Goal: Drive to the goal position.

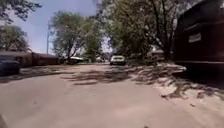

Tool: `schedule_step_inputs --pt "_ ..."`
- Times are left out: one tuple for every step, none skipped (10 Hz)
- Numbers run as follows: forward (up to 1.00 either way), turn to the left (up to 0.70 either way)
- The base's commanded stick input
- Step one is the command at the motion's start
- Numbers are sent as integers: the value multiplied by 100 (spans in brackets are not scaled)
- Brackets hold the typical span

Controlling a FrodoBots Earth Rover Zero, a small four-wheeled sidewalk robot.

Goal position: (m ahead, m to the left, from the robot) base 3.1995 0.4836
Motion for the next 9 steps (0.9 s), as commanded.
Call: schedule_step_inputs --pt "70 0" --pt "70 0" --pt "70 0" --pt "70 0" --pt "70 0" --pt "70 0" --pt "70 0" --pt "70 0" --pt "70 0"
